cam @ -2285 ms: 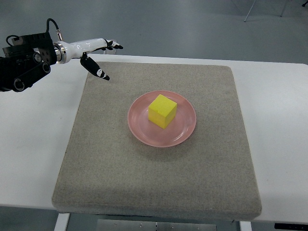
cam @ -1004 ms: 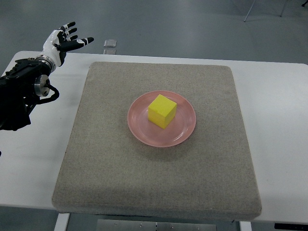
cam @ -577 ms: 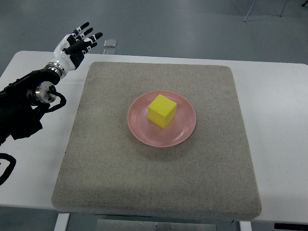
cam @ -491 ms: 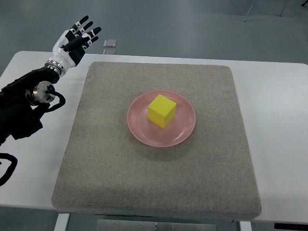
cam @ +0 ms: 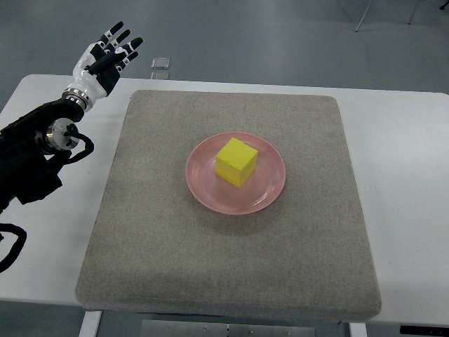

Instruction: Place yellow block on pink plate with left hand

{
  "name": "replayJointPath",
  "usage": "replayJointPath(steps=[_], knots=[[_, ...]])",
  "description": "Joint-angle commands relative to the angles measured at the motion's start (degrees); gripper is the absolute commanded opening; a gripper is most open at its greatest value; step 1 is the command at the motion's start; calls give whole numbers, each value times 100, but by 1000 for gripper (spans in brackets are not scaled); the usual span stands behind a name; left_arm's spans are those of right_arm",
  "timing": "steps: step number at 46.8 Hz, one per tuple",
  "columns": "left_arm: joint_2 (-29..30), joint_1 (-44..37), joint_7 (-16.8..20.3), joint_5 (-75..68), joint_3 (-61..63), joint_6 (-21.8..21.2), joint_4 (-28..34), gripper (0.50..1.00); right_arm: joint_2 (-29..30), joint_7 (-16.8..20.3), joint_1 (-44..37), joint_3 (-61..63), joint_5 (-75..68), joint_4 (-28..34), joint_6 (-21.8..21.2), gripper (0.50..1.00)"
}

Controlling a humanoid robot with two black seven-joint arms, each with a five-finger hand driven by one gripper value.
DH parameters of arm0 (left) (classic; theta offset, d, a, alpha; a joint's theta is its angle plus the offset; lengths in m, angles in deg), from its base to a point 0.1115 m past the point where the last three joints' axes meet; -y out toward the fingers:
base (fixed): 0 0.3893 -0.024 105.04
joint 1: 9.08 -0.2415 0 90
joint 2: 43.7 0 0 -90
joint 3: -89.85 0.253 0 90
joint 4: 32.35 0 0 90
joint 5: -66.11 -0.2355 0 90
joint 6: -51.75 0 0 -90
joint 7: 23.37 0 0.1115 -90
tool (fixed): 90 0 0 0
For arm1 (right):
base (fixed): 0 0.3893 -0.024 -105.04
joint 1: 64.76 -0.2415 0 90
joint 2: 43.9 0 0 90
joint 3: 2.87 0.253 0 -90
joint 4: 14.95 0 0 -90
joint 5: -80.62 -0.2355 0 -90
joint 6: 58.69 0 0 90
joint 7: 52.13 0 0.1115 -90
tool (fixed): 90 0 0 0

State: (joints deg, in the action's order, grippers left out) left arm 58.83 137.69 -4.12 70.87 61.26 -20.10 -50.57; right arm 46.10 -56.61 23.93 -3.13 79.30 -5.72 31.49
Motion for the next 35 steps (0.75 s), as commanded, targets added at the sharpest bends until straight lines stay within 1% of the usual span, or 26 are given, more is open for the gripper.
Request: replayJointPath(steps=[1, 14, 19, 35], knots=[[3, 1, -1, -2, -6, -14, 20, 990, 0, 0, 0, 0, 0, 0, 0, 924], [3, 1, -1, -2, -6, -58, 187, 992, 0, 0, 0, 0, 0, 0, 0, 924], [-5, 27, -1, -20, -6, -216, 143, 992, 0, 0, 0, 0, 0, 0, 0, 924], [-14, 36, -1, -2, 3, -286, 134, 992, 0, 0, -18, -9, 53, 0, 0, 924]])
